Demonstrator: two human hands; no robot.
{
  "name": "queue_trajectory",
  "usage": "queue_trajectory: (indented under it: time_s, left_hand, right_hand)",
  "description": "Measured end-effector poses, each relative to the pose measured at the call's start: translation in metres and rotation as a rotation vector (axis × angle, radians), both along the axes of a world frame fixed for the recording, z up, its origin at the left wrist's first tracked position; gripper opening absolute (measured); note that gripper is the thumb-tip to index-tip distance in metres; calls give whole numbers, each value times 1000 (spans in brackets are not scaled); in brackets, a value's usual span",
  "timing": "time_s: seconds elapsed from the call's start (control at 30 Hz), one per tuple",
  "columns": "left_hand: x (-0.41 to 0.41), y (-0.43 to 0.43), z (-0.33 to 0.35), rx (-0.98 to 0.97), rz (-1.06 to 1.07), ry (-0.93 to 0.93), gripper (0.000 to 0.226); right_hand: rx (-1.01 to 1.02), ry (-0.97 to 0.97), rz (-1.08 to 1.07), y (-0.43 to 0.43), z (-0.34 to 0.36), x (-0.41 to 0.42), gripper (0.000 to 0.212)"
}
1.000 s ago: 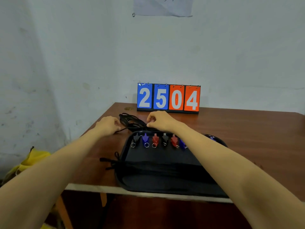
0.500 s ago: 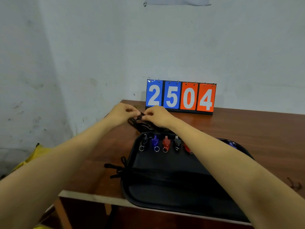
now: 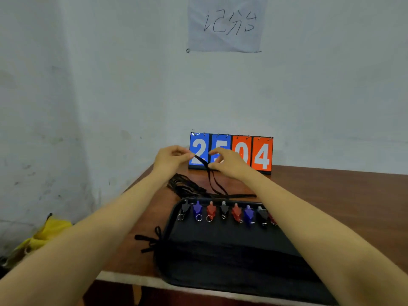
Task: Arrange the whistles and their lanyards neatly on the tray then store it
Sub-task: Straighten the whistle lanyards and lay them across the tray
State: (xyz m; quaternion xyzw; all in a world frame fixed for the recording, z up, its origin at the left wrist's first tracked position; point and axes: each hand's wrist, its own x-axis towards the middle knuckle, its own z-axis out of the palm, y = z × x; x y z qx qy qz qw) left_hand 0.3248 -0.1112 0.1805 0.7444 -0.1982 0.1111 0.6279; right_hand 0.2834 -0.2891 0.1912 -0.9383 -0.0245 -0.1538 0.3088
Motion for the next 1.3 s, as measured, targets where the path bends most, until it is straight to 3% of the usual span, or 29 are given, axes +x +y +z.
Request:
queue_trajectory:
  time_s: [0.2,0.4,0.6,0.77,1.0,1.3]
  left_hand:
    - [-24,-24,20,84,-105,-102,7]
    - [-38,-41,27,48,-114,-48,37]
    - [-55,-72,24,325,-290,-124,29]
    - [-39,-75,25,448,-31,-259,14]
    - [-25,-51,45,615,175,-382,24]
    - [-35,-10,36,630,272,-415,25]
  right_hand:
    - [94,-112,120,0,15,-24,26]
    - [293,-168,63,-13,30,-42,9]
    - [465,-230,79,-34,47,-63,11]
    - [584,-356,-24,-64,52,-79,13]
    - [784,-604,-123,-109,61,-108,5]
    - [738,-470,-297,-138,46,-142,13]
